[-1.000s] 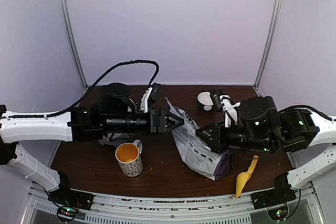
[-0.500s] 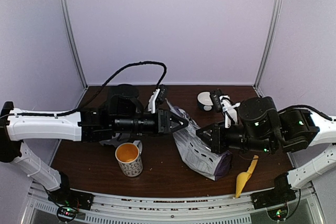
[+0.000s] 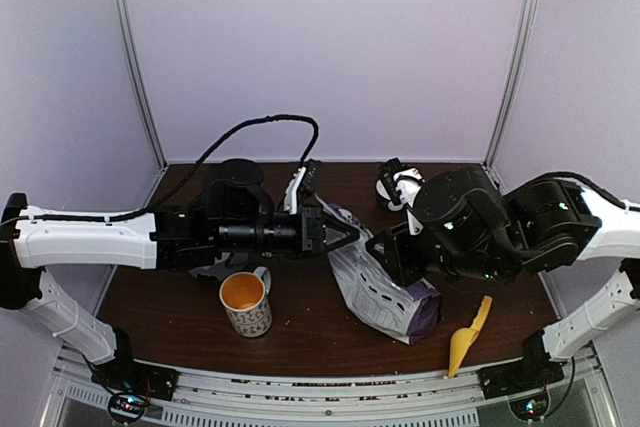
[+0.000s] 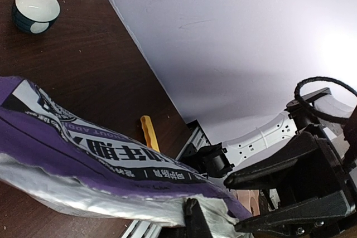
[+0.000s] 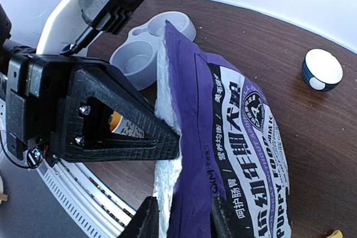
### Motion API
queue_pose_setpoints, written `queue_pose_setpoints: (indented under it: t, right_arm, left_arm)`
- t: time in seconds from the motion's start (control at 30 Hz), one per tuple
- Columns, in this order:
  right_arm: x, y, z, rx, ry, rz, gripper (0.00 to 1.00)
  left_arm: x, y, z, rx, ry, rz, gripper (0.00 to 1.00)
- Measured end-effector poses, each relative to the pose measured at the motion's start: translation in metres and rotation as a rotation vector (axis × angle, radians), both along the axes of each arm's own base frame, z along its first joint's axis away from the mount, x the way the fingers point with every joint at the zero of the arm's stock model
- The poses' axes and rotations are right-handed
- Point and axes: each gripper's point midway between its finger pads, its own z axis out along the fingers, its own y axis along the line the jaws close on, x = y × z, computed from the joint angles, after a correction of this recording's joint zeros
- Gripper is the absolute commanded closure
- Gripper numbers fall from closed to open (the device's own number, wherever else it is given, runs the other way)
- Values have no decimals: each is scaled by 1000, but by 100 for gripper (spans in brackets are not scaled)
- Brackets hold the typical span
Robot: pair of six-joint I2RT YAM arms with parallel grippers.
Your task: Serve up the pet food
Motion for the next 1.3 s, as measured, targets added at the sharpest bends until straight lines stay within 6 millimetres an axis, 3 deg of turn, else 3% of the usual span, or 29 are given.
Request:
queue_pose_setpoints:
  t: [0.3,0.77,0.87,1.3]
  right_arm:
    - [7,1,-12,-157,-22,-29,83]
    - [14,6,-12,-259,-70,-51,90]
    - [15,7,-14,-271,-76,-53,100]
    - [17,8,-14,-282,-108,-81,100]
  left_arm:
    - [0,0,0,2,-10,-2,100]
    - [-1,0,-1,11,-22,-10,100]
    - [0,0,-2,14,-26,-10,100]
    - [4,2,-2,40,-34,22,100]
